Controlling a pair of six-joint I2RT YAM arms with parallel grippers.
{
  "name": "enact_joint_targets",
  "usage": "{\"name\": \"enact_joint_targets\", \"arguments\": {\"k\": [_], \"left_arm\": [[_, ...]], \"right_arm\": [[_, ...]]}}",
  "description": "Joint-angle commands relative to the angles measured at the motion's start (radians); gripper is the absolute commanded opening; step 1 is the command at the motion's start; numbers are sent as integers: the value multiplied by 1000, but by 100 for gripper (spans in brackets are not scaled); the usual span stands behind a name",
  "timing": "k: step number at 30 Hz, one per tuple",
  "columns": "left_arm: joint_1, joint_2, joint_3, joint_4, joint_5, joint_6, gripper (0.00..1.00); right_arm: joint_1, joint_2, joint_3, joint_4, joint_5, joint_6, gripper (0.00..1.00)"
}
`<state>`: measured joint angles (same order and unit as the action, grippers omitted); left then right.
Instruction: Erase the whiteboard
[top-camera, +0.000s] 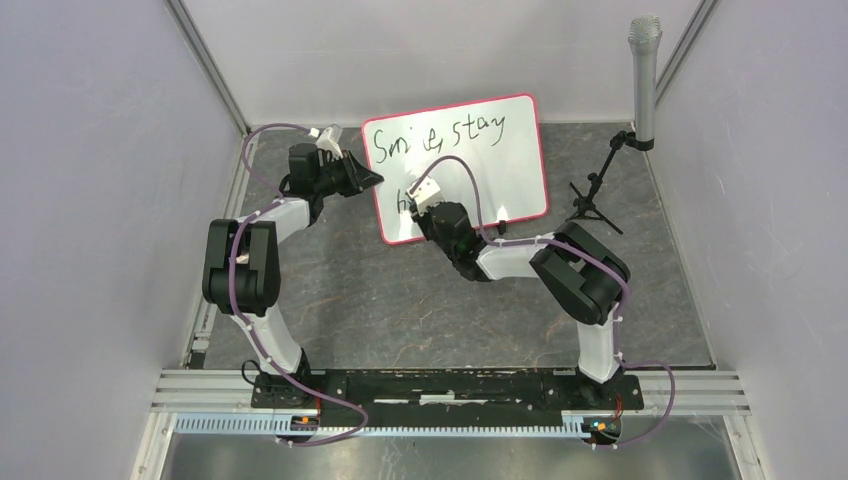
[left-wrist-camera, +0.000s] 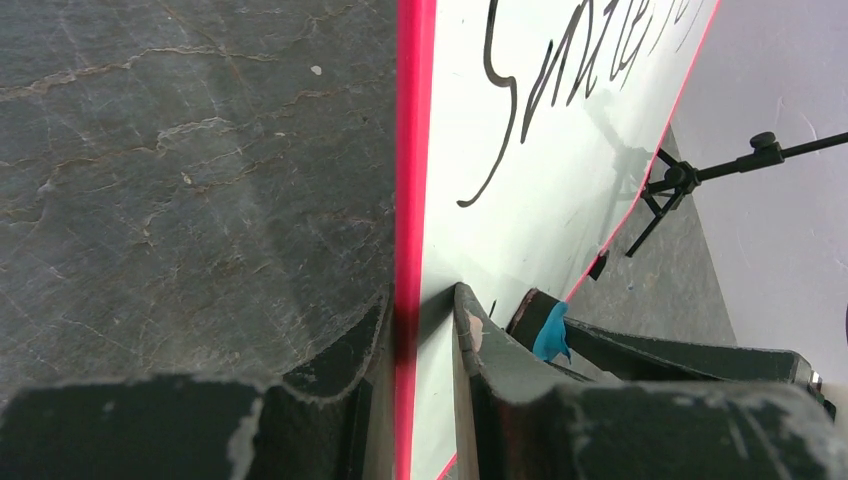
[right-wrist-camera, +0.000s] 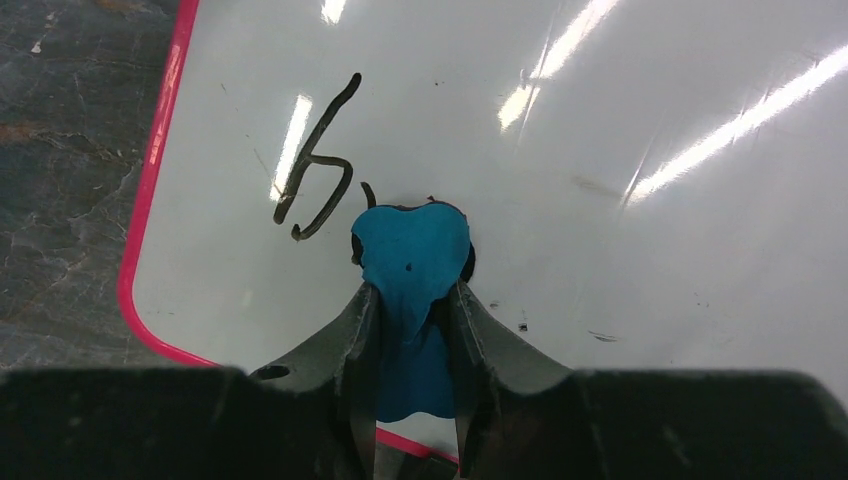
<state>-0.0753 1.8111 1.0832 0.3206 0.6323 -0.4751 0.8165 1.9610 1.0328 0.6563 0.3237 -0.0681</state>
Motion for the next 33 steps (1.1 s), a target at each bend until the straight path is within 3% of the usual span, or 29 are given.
{"name": "enact_joint_targets", "arguments": {"k": [1,9,14,26,33], "left_arm": [[-5,-46,-3,1,-40,52,2],[-3,-45,-2,-11,-51,57,2],[-3,-42,1,-16,-49,60,2],[-3,-44,1,-15,-46,60,2],[-3,-53,3,-15,-46,58,2]], "right_arm": [[-44,0,10,-72,42,14,0],[-212,-87,-134,-55,80,67,0],[-239,-91,-154,-61,76,49,0],[-1,33,46,-118,14,-6,0],[28,80,143,-153,-15,14,0]]}}
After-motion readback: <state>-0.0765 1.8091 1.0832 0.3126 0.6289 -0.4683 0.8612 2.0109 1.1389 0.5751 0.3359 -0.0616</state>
